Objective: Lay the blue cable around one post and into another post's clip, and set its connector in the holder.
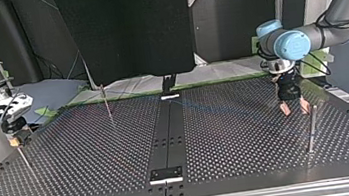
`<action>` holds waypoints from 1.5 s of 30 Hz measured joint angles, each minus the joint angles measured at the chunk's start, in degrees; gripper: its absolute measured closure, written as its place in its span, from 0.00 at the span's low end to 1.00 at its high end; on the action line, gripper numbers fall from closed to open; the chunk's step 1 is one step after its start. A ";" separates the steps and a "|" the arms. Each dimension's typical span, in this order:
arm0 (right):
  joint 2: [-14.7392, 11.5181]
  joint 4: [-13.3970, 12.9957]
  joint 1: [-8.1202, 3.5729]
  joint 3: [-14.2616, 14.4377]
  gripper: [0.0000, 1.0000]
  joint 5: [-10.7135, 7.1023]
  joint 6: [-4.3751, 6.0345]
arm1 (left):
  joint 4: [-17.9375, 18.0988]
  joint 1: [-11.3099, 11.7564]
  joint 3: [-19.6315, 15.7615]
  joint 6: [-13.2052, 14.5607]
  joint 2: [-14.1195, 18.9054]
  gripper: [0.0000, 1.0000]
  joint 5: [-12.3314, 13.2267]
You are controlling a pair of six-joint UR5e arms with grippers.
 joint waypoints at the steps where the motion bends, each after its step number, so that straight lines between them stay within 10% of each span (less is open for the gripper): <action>1: 0.00 0.00 0.00 0.00 0.00 -0.01 0.00 | -0.38 0.05 0.00 -0.26 0.00 0.00 0.44; 7: 0.00 0.00 0.00 0.00 0.00 0.00 0.00 | -2.25 0.27 -0.02 -3.53 0.82 0.00 2.45; 17: 0.00 0.00 0.00 0.01 0.00 0.00 0.00 | -7.53 0.53 -0.06 -7.36 4.84 0.00 -1.04; 36: 0.00 0.00 0.00 0.00 0.00 0.00 0.00 | -16.86 -0.25 -8.72 -2.05 13.87 0.00 0.78; 45: 0.00 0.00 0.00 0.00 0.00 0.00 0.00 | -22.31 -0.67 -8.20 3.03 19.38 0.00 -3.30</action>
